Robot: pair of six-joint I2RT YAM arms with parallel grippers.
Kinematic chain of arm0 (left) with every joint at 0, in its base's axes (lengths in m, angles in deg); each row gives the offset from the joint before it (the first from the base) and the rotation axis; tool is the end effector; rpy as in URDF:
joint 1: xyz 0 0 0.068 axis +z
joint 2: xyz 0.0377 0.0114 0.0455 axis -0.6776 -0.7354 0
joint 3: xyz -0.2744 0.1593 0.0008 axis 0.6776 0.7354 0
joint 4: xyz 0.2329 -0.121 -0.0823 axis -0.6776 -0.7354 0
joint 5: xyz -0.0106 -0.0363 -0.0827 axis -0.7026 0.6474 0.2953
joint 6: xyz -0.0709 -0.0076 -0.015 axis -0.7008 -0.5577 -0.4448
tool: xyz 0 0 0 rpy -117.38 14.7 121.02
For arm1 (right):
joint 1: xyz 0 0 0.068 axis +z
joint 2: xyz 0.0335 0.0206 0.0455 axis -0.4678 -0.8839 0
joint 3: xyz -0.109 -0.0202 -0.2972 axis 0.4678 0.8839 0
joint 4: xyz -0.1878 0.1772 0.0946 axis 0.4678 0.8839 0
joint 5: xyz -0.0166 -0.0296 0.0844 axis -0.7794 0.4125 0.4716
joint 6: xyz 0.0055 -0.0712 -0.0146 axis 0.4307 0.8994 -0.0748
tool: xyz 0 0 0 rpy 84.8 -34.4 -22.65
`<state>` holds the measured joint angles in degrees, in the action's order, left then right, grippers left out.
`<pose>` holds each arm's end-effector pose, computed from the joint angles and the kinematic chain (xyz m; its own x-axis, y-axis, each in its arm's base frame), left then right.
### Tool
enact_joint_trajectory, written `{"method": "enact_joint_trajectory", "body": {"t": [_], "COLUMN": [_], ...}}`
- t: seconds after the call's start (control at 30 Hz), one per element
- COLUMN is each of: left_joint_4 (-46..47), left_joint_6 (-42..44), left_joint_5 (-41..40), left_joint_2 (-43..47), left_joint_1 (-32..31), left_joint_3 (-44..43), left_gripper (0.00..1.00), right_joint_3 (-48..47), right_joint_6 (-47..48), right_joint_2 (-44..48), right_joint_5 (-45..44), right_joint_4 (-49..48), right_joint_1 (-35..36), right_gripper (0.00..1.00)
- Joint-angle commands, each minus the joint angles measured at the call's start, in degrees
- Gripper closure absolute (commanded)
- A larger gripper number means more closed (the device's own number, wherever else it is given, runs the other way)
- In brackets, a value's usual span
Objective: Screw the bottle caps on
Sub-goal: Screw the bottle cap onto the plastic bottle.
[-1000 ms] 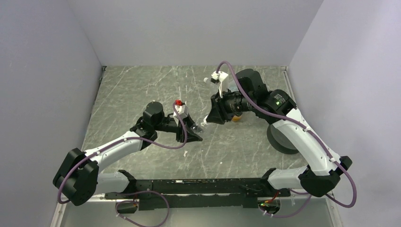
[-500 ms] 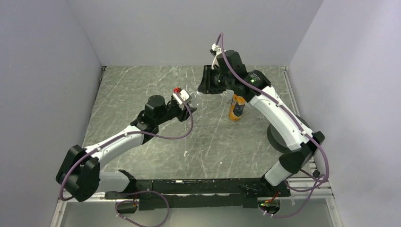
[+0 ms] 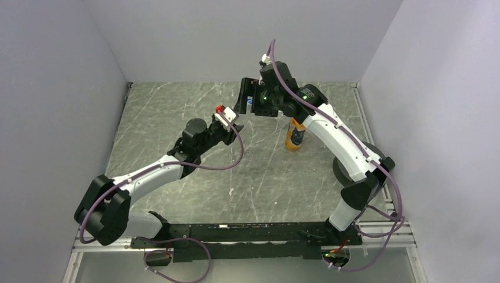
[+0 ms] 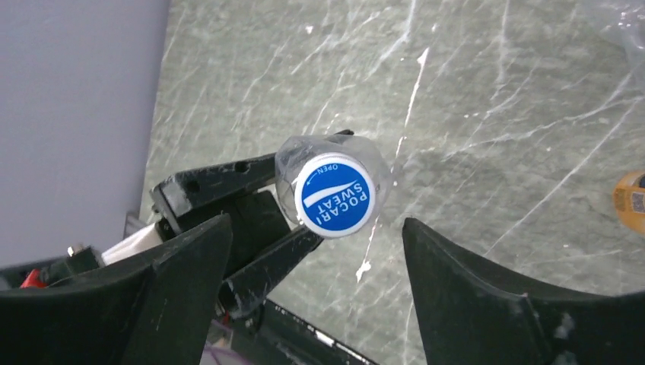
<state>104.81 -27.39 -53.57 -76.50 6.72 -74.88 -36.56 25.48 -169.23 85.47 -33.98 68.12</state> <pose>0.2643 -0.2027 0.3161 0.0459 0.1435 -0.9886 0.7029 0.6986 0.1340 0.3020 0.2558 0.4599 -0.7574 0.1522 -0.6350 -0.2399 0.8396 0.4874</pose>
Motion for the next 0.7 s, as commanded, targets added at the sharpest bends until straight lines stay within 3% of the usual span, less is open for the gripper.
{"method": "enact_joint_trajectory", "body": {"t": [0.0, 0.07, 0.23, 0.4, 0.67], "left_joint_4": [2.3, -0.2, -6.0, -18.0, -23.5], "left_joint_6": [-2.9, -4.0, -7.0, -6.2, -9.8], "left_joint_5": [5.4, 10.8, 32.4, 51.8, 62.0], "left_joint_2": [4.4, 5.6, 8.7, 11.1, 13.9], "left_joint_1": [0.0, 0.4, 3.7, 5.3, 5.3], "left_joint_3": [1.9, 2.6, 2.5, -0.3, -0.5], "left_gripper": [1.00, 1.00, 1.00, 1.00, 1.00], "right_joint_3": [-4.9, -4.3, 0.5, 7.3, 10.1], "right_joint_6": [3.3, 6.8, 18.5, 27.3, 33.1], "right_joint_2": [5.7, 8.5, 15.3, 21.8, 24.2], "right_joint_5": [1.3, 1.4, 8.6, 19.4, 30.2], "right_joint_4": [5.1, 5.4, 6.8, 8.2, 9.3], "right_joint_1": [0.0, -0.2, -0.3, -0.3, 1.7], "right_gripper": [0.07, 0.01, 0.00, 0.01, 0.21]}}
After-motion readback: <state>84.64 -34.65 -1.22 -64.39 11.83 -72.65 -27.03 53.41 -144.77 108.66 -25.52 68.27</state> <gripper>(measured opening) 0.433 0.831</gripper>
